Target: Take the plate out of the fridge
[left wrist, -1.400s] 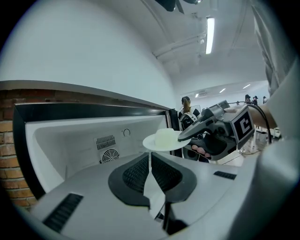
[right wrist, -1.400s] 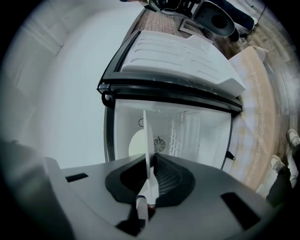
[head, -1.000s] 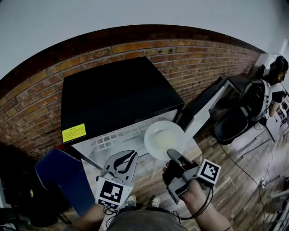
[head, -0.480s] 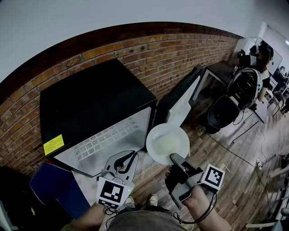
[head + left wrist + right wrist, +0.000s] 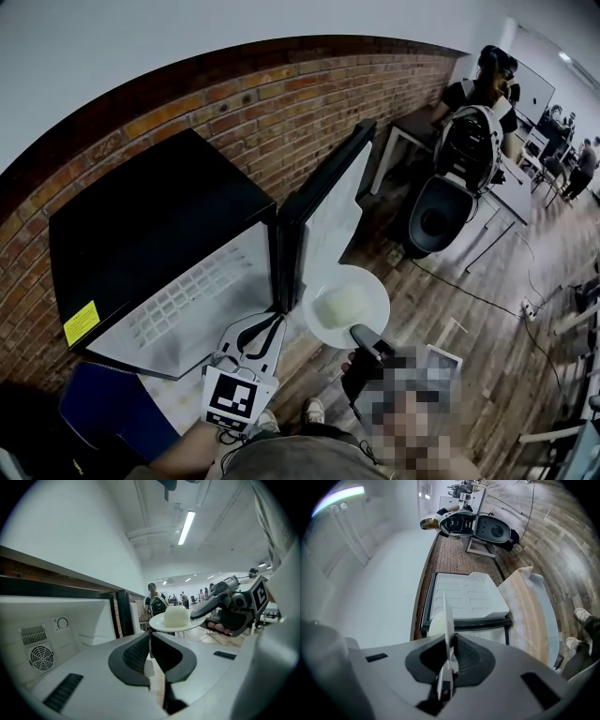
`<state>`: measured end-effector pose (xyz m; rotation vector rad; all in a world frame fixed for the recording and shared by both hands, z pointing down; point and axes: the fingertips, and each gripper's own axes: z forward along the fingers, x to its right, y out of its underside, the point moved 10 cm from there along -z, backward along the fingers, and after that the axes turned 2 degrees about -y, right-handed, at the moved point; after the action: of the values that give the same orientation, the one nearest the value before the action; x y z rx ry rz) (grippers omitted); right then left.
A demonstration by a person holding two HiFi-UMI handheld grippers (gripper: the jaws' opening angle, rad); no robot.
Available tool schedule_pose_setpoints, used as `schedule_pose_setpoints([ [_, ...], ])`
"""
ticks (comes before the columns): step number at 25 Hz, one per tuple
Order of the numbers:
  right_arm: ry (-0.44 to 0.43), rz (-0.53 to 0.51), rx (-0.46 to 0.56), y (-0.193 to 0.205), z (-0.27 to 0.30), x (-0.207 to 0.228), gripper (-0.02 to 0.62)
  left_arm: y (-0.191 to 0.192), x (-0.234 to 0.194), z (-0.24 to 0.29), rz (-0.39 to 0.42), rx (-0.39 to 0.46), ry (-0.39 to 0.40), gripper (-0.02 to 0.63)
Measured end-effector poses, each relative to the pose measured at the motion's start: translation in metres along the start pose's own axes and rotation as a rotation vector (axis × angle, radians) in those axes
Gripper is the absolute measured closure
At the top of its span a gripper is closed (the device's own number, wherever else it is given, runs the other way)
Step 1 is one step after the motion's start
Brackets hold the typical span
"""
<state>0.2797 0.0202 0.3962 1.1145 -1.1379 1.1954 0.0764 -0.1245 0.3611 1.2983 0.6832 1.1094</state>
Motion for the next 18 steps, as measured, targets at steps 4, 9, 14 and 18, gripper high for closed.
schedule_pose_setpoints([
  [4, 0.017, 0.013, 0.028, -0.006, -0.012, 0.009, 0.554, 0.004, 0.009, 0.01, 0.001, -0.009, 0.03, 0.577],
  [9, 0.043, 0.024, 0.039, -0.013, -0.021, 0.027, 0.554, 0.012, 0.018, 0.02, 0.002, -0.027, 0.06, 0.577],
  [14, 0.088, 0.031, 0.041, -0.017, -0.027, 0.048, 0.554, 0.019, 0.026, 0.026, -0.004, -0.047, 0.08, 0.577],
  [18, 0.119, 0.021, 0.029, -0.019, -0.031, 0.062, 0.554, 0.02, 0.031, 0.026, -0.028, -0.049, 0.099, 0.577],
])
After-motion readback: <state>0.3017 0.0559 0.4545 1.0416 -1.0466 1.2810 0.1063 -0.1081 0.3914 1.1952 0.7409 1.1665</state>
